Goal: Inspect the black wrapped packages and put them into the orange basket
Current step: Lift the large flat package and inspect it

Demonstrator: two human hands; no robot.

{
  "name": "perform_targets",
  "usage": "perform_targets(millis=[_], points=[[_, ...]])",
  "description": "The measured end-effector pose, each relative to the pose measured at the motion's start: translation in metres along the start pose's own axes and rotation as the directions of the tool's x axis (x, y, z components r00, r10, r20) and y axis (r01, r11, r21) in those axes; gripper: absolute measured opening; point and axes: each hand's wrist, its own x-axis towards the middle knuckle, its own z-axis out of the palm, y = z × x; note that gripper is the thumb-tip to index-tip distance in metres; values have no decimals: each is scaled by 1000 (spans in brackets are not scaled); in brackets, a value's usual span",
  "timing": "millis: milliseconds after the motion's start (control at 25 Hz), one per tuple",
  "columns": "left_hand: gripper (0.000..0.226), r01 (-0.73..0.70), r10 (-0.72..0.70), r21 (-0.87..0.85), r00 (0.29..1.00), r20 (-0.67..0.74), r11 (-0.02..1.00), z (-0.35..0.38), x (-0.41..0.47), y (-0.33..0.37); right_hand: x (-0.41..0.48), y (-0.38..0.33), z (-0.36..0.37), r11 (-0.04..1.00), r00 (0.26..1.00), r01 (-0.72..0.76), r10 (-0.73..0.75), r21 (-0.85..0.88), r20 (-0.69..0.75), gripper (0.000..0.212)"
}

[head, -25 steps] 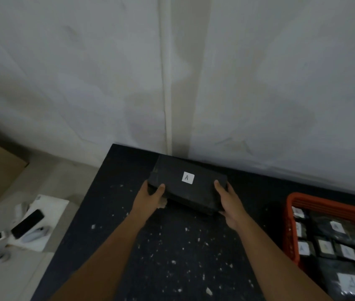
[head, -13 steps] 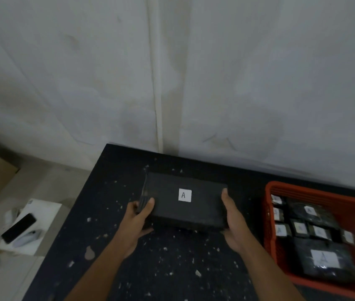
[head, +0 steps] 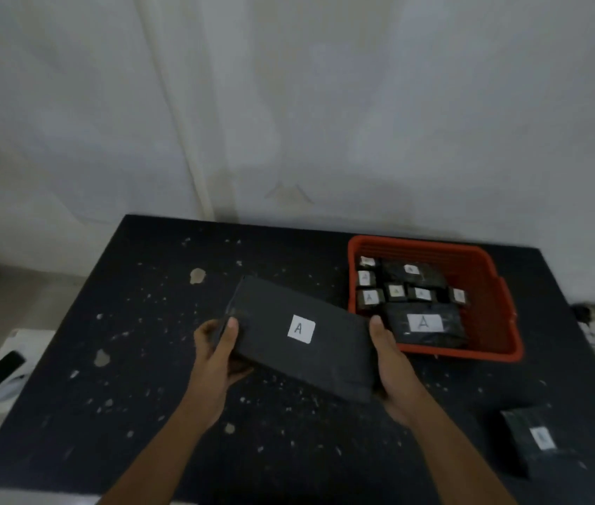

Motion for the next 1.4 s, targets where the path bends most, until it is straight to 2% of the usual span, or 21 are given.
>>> perform_targets(millis=[80,160,240,320,400,520,640,800,920,1000,1080,1160,1240,1320,1400], points=[[71,-41,37,-127,999,-32,991,30,-20,-14,-27,9,-22,994,1000,-7,8,106,-7,56],[86,-3,14,-173,998,61,985,64,-45,-32,-49,14,-38,984,998,30,-21,176,-54,40],[98,39,-22,-77,978,205,996,100,-74,-57,-68,21,-50,972,995,65,-47,226,-83,42],[107,39,-41,13,959,281,999,130,-102,-79,-84,32,-64,968,993,93,-75,232,-87,42],[113,52,-60,33,953,296,998,143,-116,-91,-96,38,-82,976,995,87,-75,198,-64,49],[108,130,-135,39,937,322,991,145,-124,-89,-105,34,-116,997,999,32,-34,67,19,77],[109,138,-178,132,911,371,982,138,-127,-83,-96,18,-138,999,999,42,-43,14,31,80],[111,59,-211,294,829,518,954,128,-126,-73,-78,-19,-132,973,977,214,-211,-88,35,88],[106,-87,-207,427,777,594,900,120,-127,-54,-61,-42,-121,969,971,240,-241,51,8,90],[107,-190,-212,496,736,643,847,117,-127,-40,-54,-50,-114,964,972,234,-236,127,1,73],[109,-198,-208,522,759,618,830,114,-123,-26,-56,-51,-105,972,978,206,-206,110,-10,53],[110,-123,-156,471,845,511,873,115,-110,-10,-59,-49,-97,983,985,164,-167,78,35,50],[99,-56,-127,404,902,412,913,122,-92,8,-62,-48,-86,987,986,143,-148,73,76,50],[76,-16,-151,395,909,388,919,135,-83,28,-63,-47,-73,986,985,146,-152,74,81,48],[68,-12,-198,472,898,392,882,145,-78,41,-63,-48,-62,986,984,149,-155,71,89,52]])
